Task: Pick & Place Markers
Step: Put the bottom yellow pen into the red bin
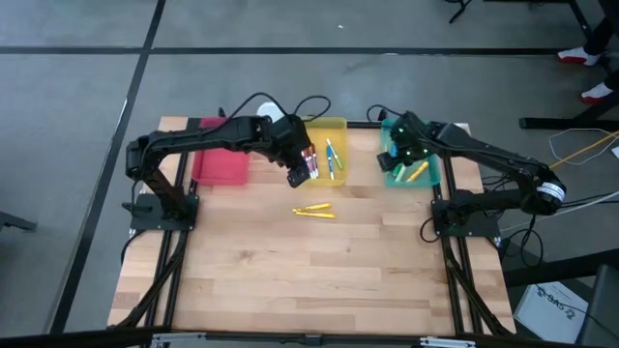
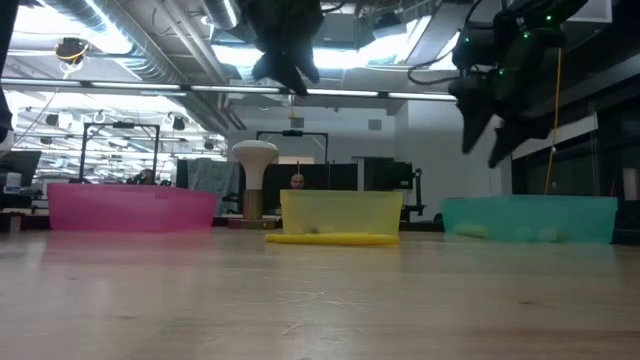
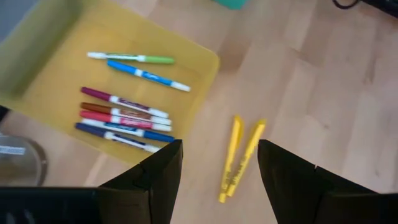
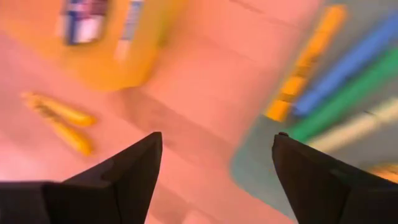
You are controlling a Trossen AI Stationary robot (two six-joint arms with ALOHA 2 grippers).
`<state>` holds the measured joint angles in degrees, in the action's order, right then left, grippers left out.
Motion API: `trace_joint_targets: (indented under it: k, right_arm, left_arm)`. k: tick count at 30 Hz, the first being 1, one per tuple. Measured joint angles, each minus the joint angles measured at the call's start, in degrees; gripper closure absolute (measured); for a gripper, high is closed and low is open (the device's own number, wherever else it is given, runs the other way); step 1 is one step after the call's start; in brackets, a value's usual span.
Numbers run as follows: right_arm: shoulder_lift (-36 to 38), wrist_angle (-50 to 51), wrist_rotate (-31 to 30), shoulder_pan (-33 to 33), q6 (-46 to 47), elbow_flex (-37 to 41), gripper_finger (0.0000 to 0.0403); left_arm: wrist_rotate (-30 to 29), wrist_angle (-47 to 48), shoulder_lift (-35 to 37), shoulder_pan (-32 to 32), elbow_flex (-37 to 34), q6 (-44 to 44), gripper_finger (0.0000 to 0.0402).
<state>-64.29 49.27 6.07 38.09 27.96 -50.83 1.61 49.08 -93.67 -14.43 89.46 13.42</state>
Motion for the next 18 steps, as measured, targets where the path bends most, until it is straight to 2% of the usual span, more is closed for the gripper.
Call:
trace_joint_targets:
  k: [5, 11, 18]
  right_arm:
    - [0.00, -2.83, 4.70, -3.03, -0.79, -0.84, 0.0105]
    - [1.16, -2.77, 9.48, -6.84, -3.96, -5.69, 0.0105]
    - [6.19, -2.73, 10.18, -10.19, -6.11, -12.36, 0.0105]
  left_arm:
    - [0.00, 0.02, 0.00, 3.89, 0.05, 0.51, 0.0199]
    - [-0.70, 0.23, 0.00, 8.30, 0.07, 0.86, 0.0199]
    - [-4.76, 0.28, -1.57, 12.23, 0.21, 0.86, 0.0199]
